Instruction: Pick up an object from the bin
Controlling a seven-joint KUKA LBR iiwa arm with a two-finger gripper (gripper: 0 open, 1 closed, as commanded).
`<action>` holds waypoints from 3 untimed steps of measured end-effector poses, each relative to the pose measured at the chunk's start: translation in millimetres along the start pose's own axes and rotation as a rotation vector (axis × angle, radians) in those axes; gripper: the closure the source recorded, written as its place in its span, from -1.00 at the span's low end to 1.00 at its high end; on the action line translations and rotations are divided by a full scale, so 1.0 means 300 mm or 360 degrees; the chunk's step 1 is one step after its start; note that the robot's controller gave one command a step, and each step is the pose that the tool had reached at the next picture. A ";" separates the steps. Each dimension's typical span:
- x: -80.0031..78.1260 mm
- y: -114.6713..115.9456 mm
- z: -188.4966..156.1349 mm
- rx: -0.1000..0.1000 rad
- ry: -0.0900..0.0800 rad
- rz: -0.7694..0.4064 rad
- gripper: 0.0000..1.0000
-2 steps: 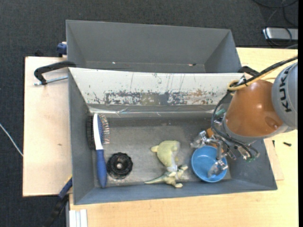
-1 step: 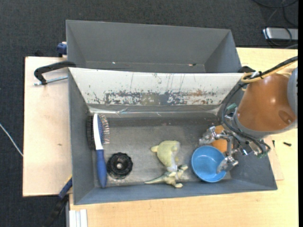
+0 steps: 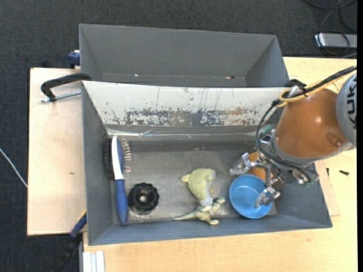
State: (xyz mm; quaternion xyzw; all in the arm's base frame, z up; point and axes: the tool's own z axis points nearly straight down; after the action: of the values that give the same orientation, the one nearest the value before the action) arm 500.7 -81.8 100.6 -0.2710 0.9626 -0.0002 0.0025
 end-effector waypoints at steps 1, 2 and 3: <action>0.013 -0.014 0.091 -0.0002 0.0003 0.0056 -1.00; 0.009 -0.014 0.088 -0.0001 0.0002 0.0057 -1.00; -0.025 -0.028 0.065 0.0029 -0.0051 0.0057 1.00</action>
Offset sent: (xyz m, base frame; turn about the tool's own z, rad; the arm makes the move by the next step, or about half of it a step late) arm -0.0035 -0.0067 -0.0306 0.0354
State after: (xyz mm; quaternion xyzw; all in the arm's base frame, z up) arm 511.5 -85.1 81.2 -0.2538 0.9670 -0.0046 0.0205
